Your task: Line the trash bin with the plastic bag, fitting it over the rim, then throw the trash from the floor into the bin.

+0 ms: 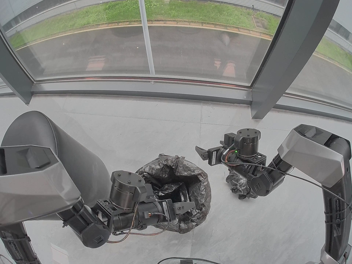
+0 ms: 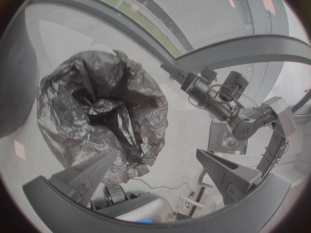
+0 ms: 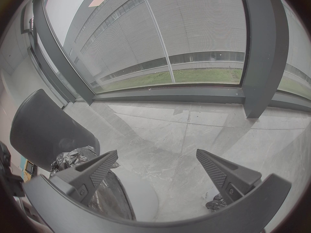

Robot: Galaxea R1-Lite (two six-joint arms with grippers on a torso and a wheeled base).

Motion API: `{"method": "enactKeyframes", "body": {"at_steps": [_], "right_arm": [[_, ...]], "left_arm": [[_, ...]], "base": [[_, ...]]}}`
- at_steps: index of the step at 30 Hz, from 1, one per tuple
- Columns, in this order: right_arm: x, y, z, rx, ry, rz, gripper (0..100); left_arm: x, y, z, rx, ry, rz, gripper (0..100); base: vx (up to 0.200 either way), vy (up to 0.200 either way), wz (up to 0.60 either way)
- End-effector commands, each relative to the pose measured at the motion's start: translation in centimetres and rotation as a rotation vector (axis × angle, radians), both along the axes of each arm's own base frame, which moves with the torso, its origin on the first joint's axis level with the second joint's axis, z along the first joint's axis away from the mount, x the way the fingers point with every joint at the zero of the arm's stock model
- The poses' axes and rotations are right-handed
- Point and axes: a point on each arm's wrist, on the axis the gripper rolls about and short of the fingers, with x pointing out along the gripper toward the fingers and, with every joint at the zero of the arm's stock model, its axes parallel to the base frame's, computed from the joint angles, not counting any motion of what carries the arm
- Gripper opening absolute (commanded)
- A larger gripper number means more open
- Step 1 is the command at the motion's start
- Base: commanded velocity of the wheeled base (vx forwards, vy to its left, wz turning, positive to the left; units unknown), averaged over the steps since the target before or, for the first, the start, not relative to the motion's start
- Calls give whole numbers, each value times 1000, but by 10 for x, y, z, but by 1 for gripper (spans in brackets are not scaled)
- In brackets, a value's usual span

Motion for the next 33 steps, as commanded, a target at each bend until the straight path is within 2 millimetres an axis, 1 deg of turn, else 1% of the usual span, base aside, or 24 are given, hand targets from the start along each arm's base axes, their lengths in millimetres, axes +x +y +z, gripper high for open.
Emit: {"method": "enactKeyframes", "body": {"at_steps": [1,3,7,13,17,19,21,24,25,26,27,28,30,31,32,33], "right_arm": [[4,-11,-3,2,3,-22,100],[4,-10,-6,0,7,-21,100],[5,-10,-9,30,25,-27,100],[8,-17,-13,34,38,-45,100],[13,-24,-24,24,57,-67,100],[16,-28,-33,14,70,-77,100],[18,-32,-38,8,79,-87,100],[19,-35,-41,3,94,-92,100],[19,-35,-41,3,94,-92,100],[19,-35,-45,-4,104,-92,100],[18,-35,-48,-14,110,-91,100],[17,-36,-50,-23,112,-88,100],[15,-36,-54,-49,116,-81,100],[15,-36,-55,-54,117,-78,100],[13,-37,-57,-75,122,-74,100],[12,-37,-59,-89,124,-70,100]], "left_arm": [[-1,-12,-32,55,66,-29,100],[0,-13,-43,74,86,-29,100],[7,-16,-54,90,92,-17,100],[12,-21,-55,88,79,-18,100],[12,-22,-57,95,77,-24,100],[13,-21,-54,97,54,0,100],[15,-20,-41,84,11,30,100],[14,-15,-6,24,-74,59,100],[14,-15,-6,24,-74,59,100],[11,-10,19,-20,-125,67,100],[4,-4,38,-51,-161,69,100],[-2,0,52,-77,-189,67,100],[-11,10,76,-120,-242,68,100],[-13,11,79,-125,-249,68,100],[-14,23,95,-147,-293,95,100],[-13,33,103,-155,-322,124,100]], "base": [[0,0,0],[0,0,0],[0,0,0],[0,0,0],[0,0,0],[0,0,0],[0,0,0],[0,0,0],[0,0,0],[0,0,0],[0,0,0],[0,0,0],[0,0,0],[0,0,0],[0,0,0],[0,0,0]]}}
